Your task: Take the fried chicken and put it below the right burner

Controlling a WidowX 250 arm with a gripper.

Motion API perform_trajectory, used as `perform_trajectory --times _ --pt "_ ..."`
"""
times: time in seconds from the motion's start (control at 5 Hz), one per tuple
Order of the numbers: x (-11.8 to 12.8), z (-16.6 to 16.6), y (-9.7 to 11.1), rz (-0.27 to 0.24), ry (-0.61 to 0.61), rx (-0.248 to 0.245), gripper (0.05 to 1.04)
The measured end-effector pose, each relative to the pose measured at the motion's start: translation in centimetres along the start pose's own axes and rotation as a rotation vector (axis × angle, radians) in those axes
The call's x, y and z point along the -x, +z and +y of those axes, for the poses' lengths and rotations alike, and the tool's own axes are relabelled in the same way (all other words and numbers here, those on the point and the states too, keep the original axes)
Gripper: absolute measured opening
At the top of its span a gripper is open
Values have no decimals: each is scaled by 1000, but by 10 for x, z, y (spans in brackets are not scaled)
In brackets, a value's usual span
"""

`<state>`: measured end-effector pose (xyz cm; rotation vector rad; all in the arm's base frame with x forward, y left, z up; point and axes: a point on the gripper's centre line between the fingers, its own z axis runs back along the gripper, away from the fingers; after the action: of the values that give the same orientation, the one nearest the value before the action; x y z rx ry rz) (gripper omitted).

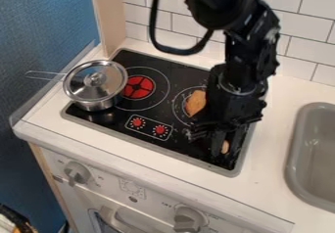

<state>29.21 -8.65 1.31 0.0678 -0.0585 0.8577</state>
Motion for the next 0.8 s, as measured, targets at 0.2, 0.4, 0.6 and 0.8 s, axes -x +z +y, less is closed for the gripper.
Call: perform_trajectory --times 0.2,0.4,0.6,0.8 --pt "1 1 -10 9 5 -23 224" --pt "1 0 -11 8 -3 -31 287" --pt "1 0 -11 11 31 -38 550" --pt "1 2 -10 11 34 -43 793"
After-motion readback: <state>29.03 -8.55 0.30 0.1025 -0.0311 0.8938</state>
